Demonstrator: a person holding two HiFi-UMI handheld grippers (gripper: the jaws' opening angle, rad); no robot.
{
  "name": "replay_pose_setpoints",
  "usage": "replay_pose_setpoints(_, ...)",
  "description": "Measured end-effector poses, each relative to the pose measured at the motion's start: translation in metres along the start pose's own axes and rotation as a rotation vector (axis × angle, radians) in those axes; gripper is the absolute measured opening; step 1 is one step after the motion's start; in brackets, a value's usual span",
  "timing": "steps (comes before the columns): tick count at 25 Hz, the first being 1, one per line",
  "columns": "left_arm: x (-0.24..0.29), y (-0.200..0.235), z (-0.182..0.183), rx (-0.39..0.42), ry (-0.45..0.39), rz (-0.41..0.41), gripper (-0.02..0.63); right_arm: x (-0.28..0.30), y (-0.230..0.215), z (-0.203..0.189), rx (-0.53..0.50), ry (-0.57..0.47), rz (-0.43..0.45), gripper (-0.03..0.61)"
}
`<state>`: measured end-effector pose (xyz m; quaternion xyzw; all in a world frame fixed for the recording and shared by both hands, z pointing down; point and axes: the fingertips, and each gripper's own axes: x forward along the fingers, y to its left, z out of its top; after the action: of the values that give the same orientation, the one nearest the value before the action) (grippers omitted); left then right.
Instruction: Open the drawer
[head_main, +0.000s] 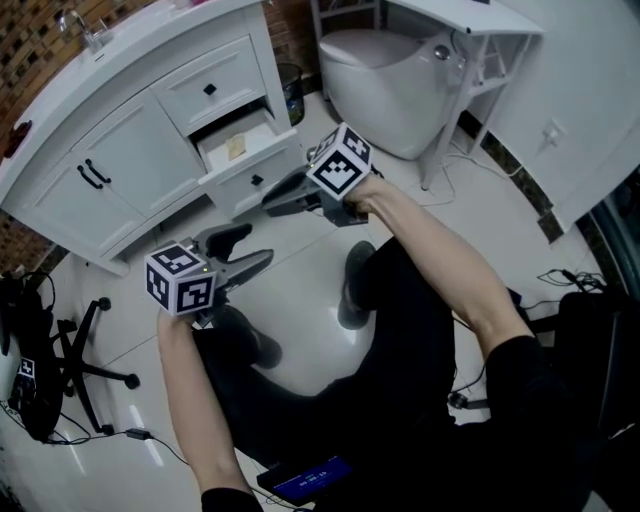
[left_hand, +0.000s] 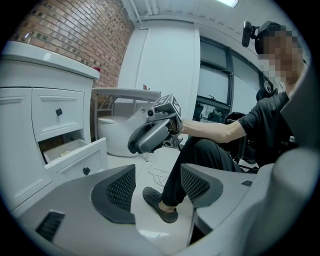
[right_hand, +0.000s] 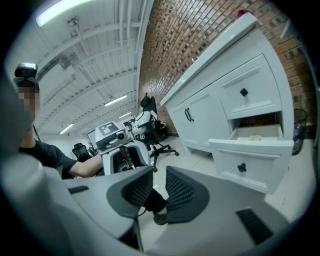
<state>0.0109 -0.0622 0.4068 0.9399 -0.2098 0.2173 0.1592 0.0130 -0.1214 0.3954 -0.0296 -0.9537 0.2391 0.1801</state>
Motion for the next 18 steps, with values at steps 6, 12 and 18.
replay_pose_setpoints(6,0.0041,-0.0042,-0.0012,0.002,0.008,-0.002,0.287,-0.0044,0.001,-0.0052,-0.024,0.017,-0.011,0.087)
replay_pose_setpoints(12,0.0053,-0.0043,0.0002,0.009,0.009,-0.012,0.287,-0.0059,-0.0004,-0.0054,-0.035,0.028,-0.023,0.072)
replay_pose_setpoints(18,0.0024,-0.0047,-0.0032,0.002,0.0,-0.012,0.287,-0.004,-0.0026,-0.0075,-0.029,0.036,-0.042,0.06)
